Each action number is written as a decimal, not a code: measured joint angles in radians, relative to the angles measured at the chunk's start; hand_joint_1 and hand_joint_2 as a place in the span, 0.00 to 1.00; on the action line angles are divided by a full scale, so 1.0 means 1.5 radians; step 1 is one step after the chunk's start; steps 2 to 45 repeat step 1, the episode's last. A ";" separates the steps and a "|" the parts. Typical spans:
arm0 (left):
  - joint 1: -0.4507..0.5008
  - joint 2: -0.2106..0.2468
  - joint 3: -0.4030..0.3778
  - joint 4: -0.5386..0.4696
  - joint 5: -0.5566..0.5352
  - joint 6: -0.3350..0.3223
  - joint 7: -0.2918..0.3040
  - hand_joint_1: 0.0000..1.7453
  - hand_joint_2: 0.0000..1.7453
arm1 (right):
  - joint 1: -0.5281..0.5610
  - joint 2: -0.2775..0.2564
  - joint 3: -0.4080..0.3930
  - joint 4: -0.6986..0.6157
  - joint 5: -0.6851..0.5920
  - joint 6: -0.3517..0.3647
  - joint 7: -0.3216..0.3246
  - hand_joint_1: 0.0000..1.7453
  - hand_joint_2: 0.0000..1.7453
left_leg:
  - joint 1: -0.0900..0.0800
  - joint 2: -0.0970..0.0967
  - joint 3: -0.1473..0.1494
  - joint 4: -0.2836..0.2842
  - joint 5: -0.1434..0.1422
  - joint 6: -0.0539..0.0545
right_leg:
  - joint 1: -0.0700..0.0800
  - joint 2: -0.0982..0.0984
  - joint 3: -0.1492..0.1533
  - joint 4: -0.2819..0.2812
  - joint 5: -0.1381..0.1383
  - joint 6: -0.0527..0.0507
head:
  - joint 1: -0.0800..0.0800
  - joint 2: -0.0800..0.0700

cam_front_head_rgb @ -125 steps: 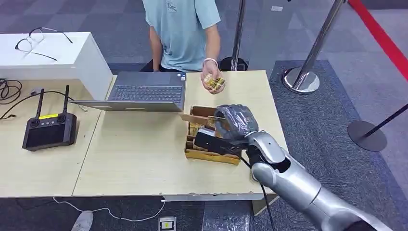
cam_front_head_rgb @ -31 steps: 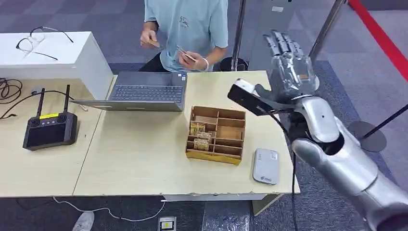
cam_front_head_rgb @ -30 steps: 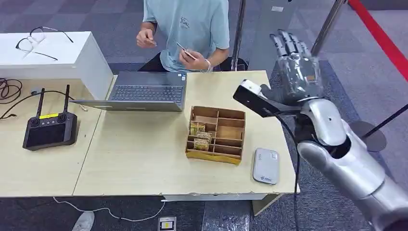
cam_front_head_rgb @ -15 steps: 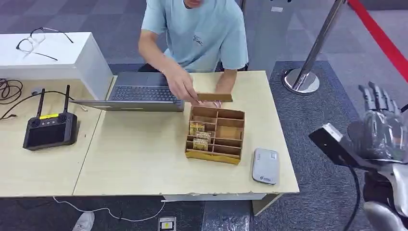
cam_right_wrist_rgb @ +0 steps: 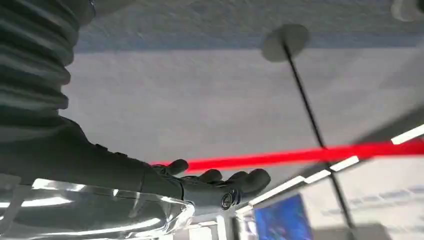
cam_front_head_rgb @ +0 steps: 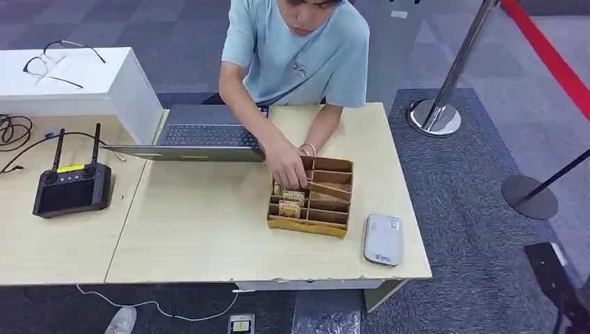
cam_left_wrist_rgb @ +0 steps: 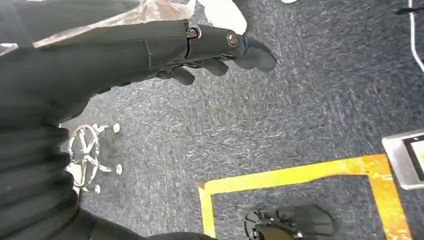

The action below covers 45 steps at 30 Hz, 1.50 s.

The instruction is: Pass the card to the sensor for recognition and then transmit it.

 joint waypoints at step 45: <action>-0.001 0.001 0.000 0.000 -0.001 0.000 0.000 0.00 1.00 | -0.032 0.012 -0.001 0.063 -0.014 -0.010 -0.005 0.00 1.00 | 0.001 0.001 0.001 0.000 0.000 0.000 | 0.001 0.001 0.000 0.000 0.000 0.000 | 0.000 0.000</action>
